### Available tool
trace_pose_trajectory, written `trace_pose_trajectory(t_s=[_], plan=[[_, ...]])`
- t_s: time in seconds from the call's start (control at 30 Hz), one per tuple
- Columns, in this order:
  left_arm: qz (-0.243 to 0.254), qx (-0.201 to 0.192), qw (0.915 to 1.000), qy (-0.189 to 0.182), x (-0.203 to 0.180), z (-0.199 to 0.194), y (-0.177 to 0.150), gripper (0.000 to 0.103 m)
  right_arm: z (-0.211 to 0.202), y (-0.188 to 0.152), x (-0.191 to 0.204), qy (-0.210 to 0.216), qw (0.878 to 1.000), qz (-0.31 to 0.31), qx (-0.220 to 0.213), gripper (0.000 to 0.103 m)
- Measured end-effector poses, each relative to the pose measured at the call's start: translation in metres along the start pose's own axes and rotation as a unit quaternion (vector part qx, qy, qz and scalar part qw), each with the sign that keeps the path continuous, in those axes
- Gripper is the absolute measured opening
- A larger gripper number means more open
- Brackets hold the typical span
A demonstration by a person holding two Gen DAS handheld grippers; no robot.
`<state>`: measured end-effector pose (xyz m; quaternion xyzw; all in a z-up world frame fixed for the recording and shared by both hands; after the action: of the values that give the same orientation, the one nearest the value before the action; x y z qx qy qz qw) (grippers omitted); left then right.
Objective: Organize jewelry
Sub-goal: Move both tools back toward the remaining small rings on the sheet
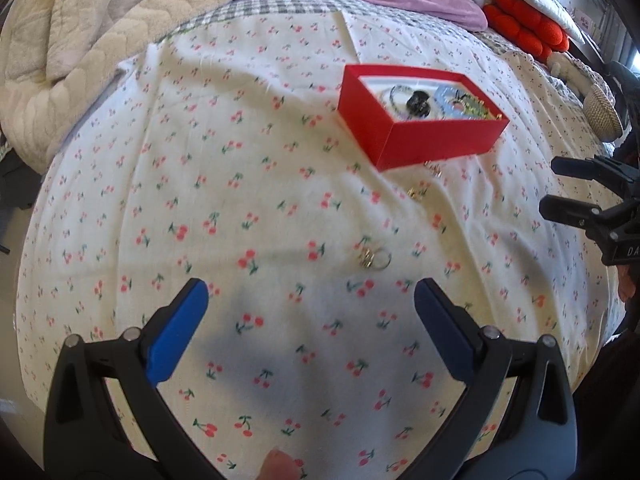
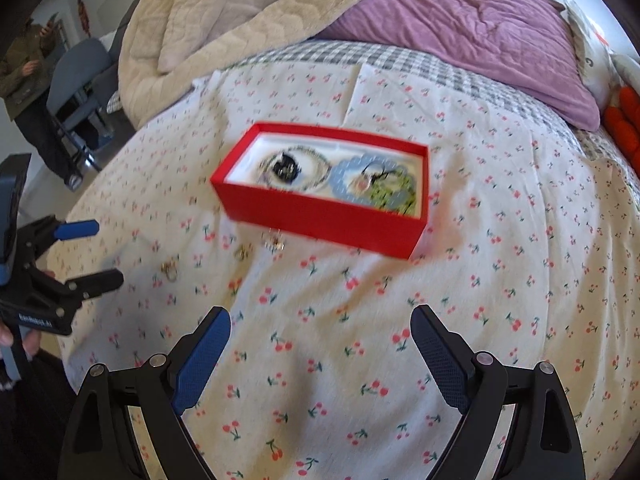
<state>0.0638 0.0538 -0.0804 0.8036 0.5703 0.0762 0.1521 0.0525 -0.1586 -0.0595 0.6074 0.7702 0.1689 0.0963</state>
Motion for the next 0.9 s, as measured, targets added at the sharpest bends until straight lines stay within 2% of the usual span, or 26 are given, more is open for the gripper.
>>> trace_pose_trajectory(t_s=[0.4, 0.57, 0.7, 0.83, 0.9], plan=[[-0.001, 0.012, 0.9999, 0.01, 0.006, 0.032, -0.026, 0.102, 0.051, -0.023, 0.018, -0.017, 0.998, -0.036, 0.053, 0.093], [0.019, 0.003, 0.999, 0.04, 0.001, 0.042, -0.024, 0.103, 0.07, -0.023, 0.027, -0.029, 0.996, -0.062, 0.059, 0.093], [0.033, -0.009, 0.9977, 0.059, -0.003, 0.044, -0.023, 0.103, 0.075, -0.017, 0.026, -0.025, 0.997, -0.055, 0.052, 0.093], [0.029, -0.022, 0.9974, 0.063, -0.002, 0.044, -0.023, 0.103, 0.083, -0.012, 0.019, -0.021, 0.997, -0.04, 0.056, 0.103], [0.028, -0.025, 0.9971, 0.066, -0.002, 0.045, -0.022, 0.103, 0.087, -0.01, 0.017, -0.02, 0.997, -0.039, 0.057, 0.103]])
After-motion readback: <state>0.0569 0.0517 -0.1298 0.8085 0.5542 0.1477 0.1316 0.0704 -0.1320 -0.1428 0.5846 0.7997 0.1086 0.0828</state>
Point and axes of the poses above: each gripper's, at about its wrist camera, not at the fingertips, and z roughly the way its jaws point, x to its left, y to its top, the point moved 9 cm from there along z, roughly the way its jaws point, and after that the axes turned 10 degrees about x, right-handed, at the moved point
